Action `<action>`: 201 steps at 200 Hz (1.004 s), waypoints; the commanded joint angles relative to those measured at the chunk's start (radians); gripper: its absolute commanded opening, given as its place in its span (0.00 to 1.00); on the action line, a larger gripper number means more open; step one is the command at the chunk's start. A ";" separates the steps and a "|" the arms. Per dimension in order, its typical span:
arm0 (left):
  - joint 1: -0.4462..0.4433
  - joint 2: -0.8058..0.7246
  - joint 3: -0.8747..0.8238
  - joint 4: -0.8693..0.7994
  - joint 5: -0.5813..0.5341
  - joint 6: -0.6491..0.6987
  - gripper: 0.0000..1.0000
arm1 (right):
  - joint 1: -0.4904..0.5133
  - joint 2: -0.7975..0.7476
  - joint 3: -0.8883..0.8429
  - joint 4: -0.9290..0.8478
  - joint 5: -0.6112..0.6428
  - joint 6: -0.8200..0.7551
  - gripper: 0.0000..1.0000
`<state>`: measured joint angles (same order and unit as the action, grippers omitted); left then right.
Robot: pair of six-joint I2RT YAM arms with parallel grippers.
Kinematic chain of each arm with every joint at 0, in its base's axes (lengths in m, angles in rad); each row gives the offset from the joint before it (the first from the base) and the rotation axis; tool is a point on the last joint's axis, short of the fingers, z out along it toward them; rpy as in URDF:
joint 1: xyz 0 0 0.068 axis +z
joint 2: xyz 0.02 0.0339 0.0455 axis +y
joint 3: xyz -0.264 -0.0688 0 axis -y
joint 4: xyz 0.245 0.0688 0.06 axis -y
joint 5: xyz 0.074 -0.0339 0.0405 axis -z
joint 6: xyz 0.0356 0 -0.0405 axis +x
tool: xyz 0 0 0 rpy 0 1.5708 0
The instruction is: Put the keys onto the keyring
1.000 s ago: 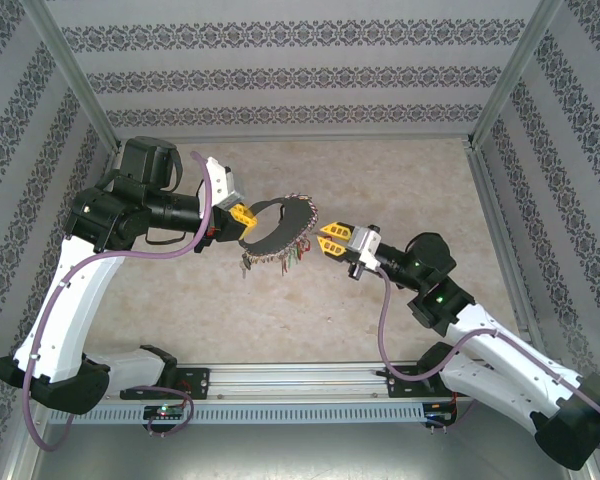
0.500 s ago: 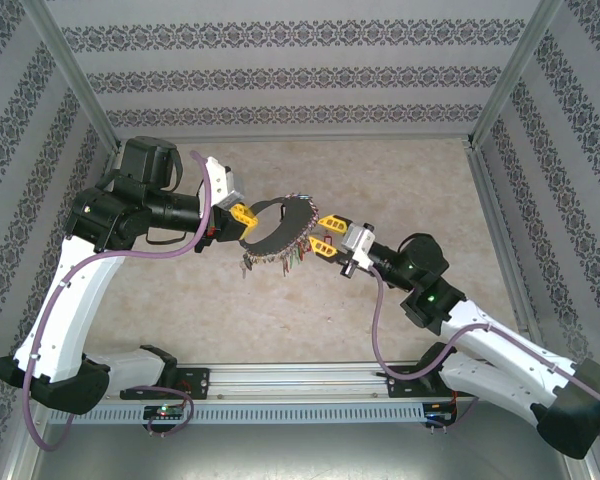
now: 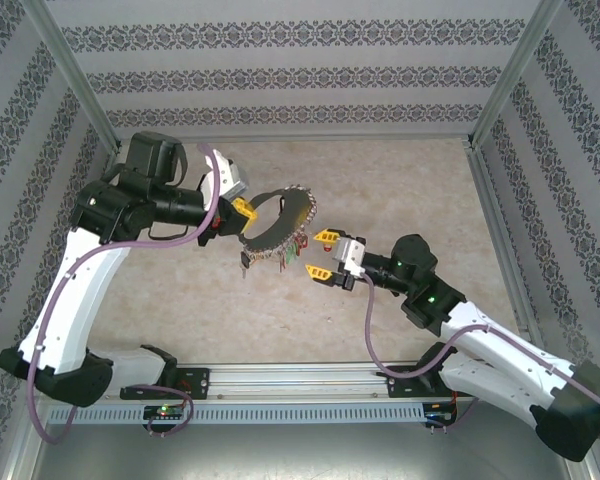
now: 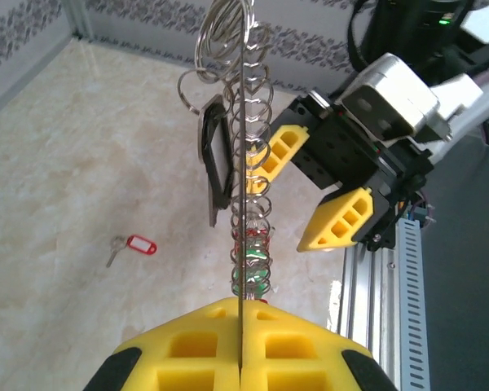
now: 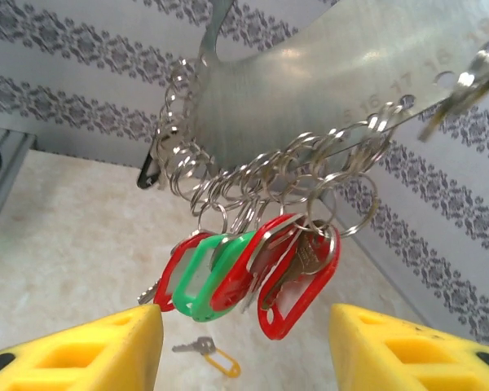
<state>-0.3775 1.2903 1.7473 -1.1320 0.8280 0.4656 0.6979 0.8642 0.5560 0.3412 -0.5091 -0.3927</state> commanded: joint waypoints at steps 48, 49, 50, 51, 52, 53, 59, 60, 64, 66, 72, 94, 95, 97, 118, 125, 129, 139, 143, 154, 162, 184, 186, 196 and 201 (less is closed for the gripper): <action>0.011 0.164 0.125 -0.275 -0.264 -0.306 0.00 | -0.064 -0.018 -0.086 0.065 0.032 -0.014 0.55; 0.012 0.168 0.127 -0.279 -0.266 -0.311 0.00 | -0.065 -0.017 -0.087 0.065 0.032 -0.015 0.55; 0.012 0.170 0.128 -0.282 -0.266 -0.315 0.00 | -0.065 -0.016 -0.088 0.064 0.031 -0.016 0.55; 0.011 0.173 0.130 -0.285 -0.267 -0.320 0.00 | -0.065 -0.015 -0.088 0.064 0.030 -0.018 0.55; 0.011 0.176 0.131 -0.288 -0.268 -0.322 0.00 | -0.064 -0.013 -0.088 0.064 0.030 -0.020 0.55; 0.011 0.178 0.132 -0.292 -0.268 -0.327 0.00 | -0.065 -0.013 -0.088 0.064 0.029 -0.021 0.55; 0.011 0.193 0.142 -0.302 -0.269 -0.352 0.00 | -0.063 -0.005 -0.090 0.063 0.024 -0.027 0.55; 0.011 0.195 0.144 -0.305 -0.268 -0.353 0.00 | -0.063 -0.004 -0.090 0.063 0.023 -0.028 0.55; 0.012 0.204 0.150 -0.311 -0.268 -0.368 0.00 | -0.063 0.004 -0.089 0.063 0.021 -0.031 0.55; 0.011 0.208 0.154 -0.315 -0.267 -0.375 0.00 | -0.062 0.008 -0.089 0.062 0.019 -0.033 0.55; 0.012 0.219 0.165 -0.323 -0.268 -0.392 0.00 | -0.061 0.020 -0.088 0.066 0.012 -0.035 0.55; 0.011 0.237 0.179 -0.330 -0.219 -0.447 0.00 | -0.043 0.067 -0.081 0.086 -0.013 -0.034 0.54; 0.011 0.238 0.179 -0.330 -0.214 -0.450 0.00 | -0.042 0.068 -0.080 0.086 -0.014 -0.035 0.54; 0.011 0.240 0.180 -0.331 -0.207 -0.458 0.00 | -0.039 0.071 -0.079 0.089 -0.013 -0.036 0.53; 0.012 0.250 0.157 -0.327 -0.138 -0.576 0.00 | -0.016 0.100 -0.071 0.101 -0.006 -0.039 0.52; 0.011 0.251 0.139 -0.328 -0.102 -0.604 0.00 | -0.011 0.106 -0.071 0.101 0.003 -0.040 0.51; 0.011 0.248 0.123 -0.324 -0.082 -0.620 0.00 | -0.009 0.112 -0.072 0.102 0.008 -0.041 0.51; 0.010 0.233 0.076 -0.312 -0.045 -0.648 0.00 | -0.003 0.121 -0.077 0.110 0.025 -0.040 0.49; 0.009 0.226 0.058 -0.309 -0.041 -0.656 0.00 | 0.001 0.125 -0.081 0.116 0.032 -0.038 0.49; 0.011 0.206 0.017 -0.307 -0.030 -0.669 0.00 | 0.006 0.134 -0.091 0.135 0.045 -0.037 0.48; 0.011 0.196 0.004 -0.307 -0.009 -0.668 0.00 | 0.008 0.143 -0.100 0.147 0.057 -0.035 0.47; 0.011 0.197 0.004 -0.306 0.056 -0.668 0.00 | 0.014 0.166 -0.119 0.186 0.056 -0.026 0.47; 0.012 0.199 0.003 -0.305 0.061 -0.667 0.00 | 0.015 0.167 -0.120 0.188 0.049 -0.025 0.47; 0.010 0.206 0.008 -0.300 0.096 -0.662 0.00 | 0.018 0.169 -0.124 0.194 0.002 -0.024 0.46; 0.012 0.207 0.008 -0.294 0.111 -0.664 0.00 | 0.021 0.168 -0.126 0.196 -0.016 -0.021 0.47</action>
<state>-0.3775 1.5230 1.7447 -1.4284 0.7990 -0.1635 0.6987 1.0252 0.4530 0.4740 -0.4618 -0.4225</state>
